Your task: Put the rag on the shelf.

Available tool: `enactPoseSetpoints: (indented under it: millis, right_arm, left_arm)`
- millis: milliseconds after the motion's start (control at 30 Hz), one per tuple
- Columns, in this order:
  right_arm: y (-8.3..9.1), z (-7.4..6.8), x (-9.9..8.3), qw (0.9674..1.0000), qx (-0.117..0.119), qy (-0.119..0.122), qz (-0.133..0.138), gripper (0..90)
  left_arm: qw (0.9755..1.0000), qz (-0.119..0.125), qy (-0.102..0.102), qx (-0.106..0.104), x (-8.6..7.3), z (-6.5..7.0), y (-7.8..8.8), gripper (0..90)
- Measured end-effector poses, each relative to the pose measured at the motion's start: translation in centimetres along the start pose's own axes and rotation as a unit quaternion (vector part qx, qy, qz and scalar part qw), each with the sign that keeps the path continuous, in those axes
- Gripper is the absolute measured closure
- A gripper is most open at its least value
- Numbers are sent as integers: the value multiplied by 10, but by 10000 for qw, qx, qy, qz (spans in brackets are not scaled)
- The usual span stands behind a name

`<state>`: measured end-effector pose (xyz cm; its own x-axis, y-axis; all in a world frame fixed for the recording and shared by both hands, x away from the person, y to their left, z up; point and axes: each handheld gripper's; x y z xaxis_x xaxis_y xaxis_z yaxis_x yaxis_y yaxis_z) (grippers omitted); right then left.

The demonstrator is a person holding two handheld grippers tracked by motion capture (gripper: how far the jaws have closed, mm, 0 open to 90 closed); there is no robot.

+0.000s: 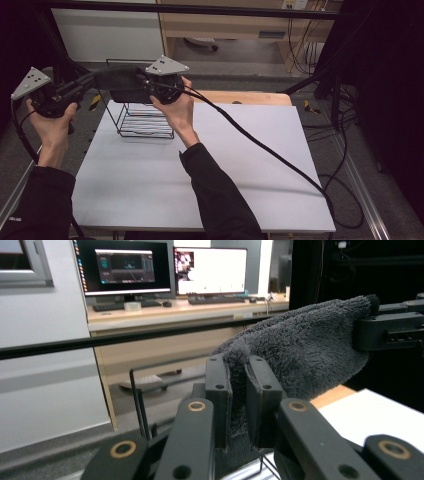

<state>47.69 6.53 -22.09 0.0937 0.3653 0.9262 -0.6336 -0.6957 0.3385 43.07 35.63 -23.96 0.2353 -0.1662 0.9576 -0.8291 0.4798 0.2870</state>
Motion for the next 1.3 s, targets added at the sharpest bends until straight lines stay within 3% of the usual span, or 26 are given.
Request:
enactPoseSetpoints:
  millis: [367,567,867,1000,1300]
  right_arm:
    - [3,-7,-8,9991,147,9,-406,721]
    - [9,-12,-10,9977,160,34,-662,657]
    - [14,-18,-25,9940,312,-36,-1051,626]
    - [9,-18,-35,9923,355,-169,-1171,619]
    - [-10,-12,-62,9893,326,-484,-1341,557]
  left_arm:
    - [9976,-689,100,36,-9,3,4,770]
    - [9957,-920,112,35,-12,4,6,724]
    - [9911,-1327,21,110,-27,8,3,623]
    - [9879,-1540,-66,197,-36,9,-3,587]
    - [9829,-1822,64,274,-54,6,-26,520]
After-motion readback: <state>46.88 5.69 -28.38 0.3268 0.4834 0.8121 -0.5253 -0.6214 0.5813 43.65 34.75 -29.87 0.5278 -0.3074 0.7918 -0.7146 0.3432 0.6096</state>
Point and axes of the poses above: each handheld gripper's, and its own axes: y roughly backward along the jaws, x roughly out of its top, z roughly to its right, and after that the axes turned 12 degrees about -z, right-handed
